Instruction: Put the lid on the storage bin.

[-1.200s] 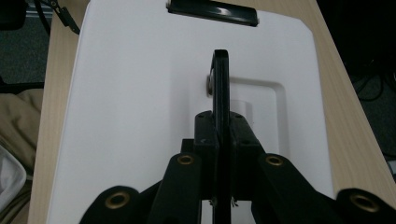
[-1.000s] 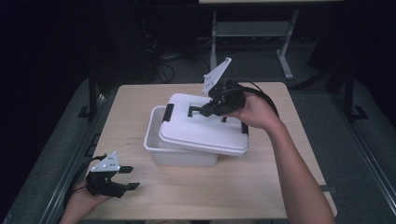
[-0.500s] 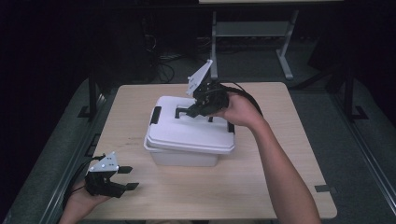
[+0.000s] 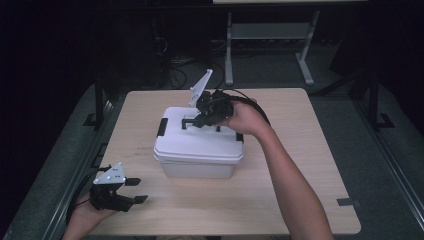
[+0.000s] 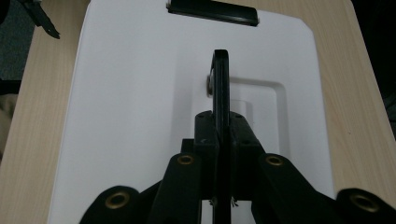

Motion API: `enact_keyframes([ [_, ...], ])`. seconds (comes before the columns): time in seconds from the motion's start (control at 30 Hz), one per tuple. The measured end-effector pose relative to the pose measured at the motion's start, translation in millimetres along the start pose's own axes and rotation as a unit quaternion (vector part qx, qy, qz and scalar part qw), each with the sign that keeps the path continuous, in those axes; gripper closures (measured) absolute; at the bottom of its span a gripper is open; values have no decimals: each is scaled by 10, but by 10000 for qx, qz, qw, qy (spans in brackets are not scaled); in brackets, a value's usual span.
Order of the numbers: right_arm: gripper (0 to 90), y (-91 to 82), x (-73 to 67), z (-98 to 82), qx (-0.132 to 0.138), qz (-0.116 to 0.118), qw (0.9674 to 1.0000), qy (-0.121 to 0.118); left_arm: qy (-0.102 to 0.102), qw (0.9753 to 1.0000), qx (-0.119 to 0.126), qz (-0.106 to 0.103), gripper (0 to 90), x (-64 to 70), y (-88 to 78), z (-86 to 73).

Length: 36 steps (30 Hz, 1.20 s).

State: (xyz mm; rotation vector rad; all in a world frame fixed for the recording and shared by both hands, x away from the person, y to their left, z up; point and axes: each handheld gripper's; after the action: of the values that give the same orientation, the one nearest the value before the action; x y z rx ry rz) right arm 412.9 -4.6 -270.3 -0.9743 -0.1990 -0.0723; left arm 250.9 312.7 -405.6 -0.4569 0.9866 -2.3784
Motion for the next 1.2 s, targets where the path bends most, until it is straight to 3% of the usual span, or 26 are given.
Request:
enact_keyframes([
  [0.93,836,284,84,22,-159,139,9998,16,-17,10000,10,9,355,-12,-10,-22],
  [1.2,835,294,81,-26,-10,212,9997,82,-32,10000,11,9,355,-9,-16,-27],
])
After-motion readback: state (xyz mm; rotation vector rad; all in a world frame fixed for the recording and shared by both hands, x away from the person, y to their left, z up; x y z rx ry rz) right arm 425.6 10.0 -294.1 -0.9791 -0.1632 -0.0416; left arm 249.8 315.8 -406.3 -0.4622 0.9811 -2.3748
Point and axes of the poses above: each handheld gripper's, and its own axes: y roughly forward along the jaws, z roughly out of its top, x roughly to its right, and after that the axes turned 6 degrees about -y, right-handed
